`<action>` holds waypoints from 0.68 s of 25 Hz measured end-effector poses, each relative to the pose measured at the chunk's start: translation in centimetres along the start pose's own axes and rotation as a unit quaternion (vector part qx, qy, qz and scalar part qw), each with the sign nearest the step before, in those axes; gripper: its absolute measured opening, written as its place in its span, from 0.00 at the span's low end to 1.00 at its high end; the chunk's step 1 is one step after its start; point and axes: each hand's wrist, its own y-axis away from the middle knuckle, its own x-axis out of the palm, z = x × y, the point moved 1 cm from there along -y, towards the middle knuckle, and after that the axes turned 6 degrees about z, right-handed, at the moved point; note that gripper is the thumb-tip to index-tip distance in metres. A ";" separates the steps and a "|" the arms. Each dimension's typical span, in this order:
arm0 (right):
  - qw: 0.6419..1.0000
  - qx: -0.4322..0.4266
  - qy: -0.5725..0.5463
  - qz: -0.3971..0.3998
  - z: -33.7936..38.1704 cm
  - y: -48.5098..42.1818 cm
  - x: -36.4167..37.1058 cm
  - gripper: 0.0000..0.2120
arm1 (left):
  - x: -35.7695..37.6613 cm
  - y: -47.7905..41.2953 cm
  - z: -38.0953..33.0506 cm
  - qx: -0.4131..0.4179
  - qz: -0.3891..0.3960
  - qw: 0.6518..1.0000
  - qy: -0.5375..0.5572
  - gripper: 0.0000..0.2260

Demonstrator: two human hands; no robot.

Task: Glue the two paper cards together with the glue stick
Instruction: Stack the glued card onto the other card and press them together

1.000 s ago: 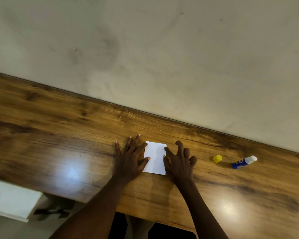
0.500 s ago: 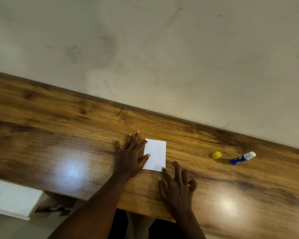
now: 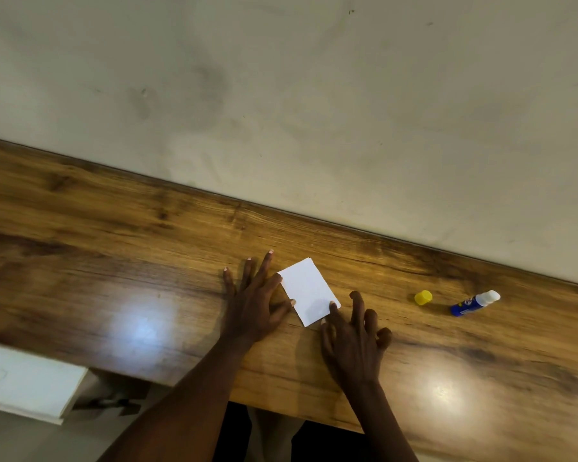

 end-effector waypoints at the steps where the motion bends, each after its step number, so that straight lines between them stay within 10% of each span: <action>1: 1.000 -0.005 -0.002 -0.003 0.6 0.7 0.1 0.21 | 0.0 -0.1 0.0 -0.002 -0.001 1.000 0.000 0.21; 17: 0.994 -0.106 -0.026 -0.002 3.6 -1.4 -0.1 0.17 | -0.4 0.3 -0.2 -0.009 0.003 0.999 0.051 0.21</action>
